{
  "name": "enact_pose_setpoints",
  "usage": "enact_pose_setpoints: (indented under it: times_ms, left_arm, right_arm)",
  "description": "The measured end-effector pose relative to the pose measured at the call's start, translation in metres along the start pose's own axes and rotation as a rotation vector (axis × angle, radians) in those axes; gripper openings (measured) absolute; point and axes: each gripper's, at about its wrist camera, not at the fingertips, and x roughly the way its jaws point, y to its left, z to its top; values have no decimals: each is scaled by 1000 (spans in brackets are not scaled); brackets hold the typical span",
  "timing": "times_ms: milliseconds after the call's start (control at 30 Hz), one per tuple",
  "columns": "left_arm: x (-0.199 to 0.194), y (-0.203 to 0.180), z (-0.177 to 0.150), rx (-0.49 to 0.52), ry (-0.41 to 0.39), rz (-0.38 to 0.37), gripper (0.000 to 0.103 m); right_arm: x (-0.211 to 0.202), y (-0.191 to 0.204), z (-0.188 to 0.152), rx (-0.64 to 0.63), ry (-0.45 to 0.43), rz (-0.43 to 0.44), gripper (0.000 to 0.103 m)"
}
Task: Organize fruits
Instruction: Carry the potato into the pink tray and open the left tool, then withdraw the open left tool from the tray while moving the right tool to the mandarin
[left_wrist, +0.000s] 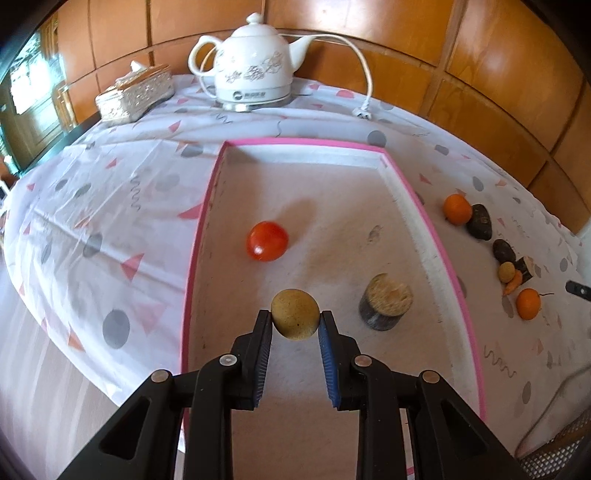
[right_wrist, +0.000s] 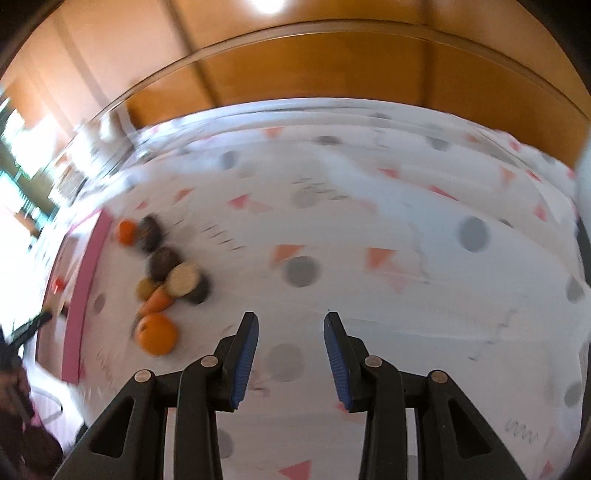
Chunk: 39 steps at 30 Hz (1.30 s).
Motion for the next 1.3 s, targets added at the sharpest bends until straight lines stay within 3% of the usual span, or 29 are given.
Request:
enact_pose_setpoints:
  times_ms: [267,367,733,1033,1300]
  left_arm:
    - [-1,9,-4,-42,-14,14,27]
    - [-6,11,-4,-60,-39,21,39]
    - [-33,12,-11,-86,-121,74,56]
    - [-43,-3,-16,-18,-159,75,58]
    - [-49,3,-21,-42,-167,72,62]
  right_arm:
    - [10,36,-7,-157,36,56,37]
    - [10,48,-11,-204,37,80,37]
    - [17,68,-15,-262,64,104,37]
    - [27,101,-18,-320,86,124,37]
    - [40,111,-19,-339,110,91,41]
